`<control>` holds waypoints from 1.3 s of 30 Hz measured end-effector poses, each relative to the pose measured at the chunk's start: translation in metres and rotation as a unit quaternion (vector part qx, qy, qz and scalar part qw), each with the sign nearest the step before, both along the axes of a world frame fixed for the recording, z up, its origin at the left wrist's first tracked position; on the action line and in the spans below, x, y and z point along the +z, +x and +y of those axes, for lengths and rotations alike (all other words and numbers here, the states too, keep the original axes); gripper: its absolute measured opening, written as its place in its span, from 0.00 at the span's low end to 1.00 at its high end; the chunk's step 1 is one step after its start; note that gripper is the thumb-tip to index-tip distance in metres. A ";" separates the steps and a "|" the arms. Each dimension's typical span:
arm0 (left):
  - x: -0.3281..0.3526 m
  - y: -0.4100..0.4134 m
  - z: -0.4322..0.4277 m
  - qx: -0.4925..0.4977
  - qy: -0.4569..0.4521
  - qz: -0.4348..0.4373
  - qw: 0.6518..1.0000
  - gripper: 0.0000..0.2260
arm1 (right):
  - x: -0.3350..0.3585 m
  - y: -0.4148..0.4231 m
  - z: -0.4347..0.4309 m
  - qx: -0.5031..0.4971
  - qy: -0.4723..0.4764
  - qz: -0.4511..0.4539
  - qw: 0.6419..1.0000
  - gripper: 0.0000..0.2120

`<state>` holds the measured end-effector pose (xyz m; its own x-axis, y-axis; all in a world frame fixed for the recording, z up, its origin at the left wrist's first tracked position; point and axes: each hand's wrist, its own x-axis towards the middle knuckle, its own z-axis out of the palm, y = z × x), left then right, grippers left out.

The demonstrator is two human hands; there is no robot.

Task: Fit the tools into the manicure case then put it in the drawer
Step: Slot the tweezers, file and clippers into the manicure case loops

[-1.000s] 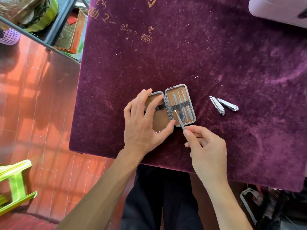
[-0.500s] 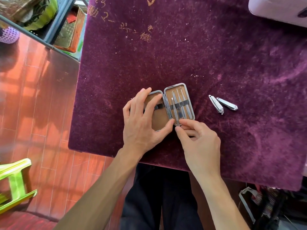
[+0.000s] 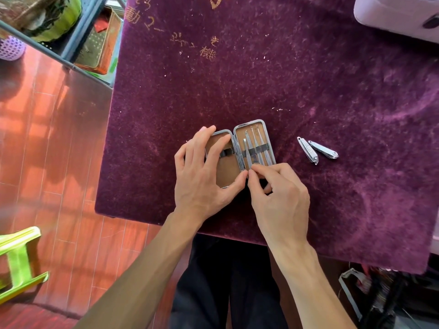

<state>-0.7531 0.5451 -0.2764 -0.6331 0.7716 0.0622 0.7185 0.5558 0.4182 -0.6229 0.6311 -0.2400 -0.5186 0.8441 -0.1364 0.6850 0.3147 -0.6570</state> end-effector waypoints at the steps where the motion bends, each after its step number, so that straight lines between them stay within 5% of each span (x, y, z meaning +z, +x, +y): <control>1: 0.000 0.000 0.000 0.000 0.000 0.001 1.000 0.32 | 0.000 0.000 0.001 0.003 0.008 -0.004 1.000 0.08; 39: 0.001 -0.003 -0.002 -0.037 -0.009 0.000 0.999 0.29 | -0.005 -0.006 0.015 -0.004 0.050 0.045 0.998 0.09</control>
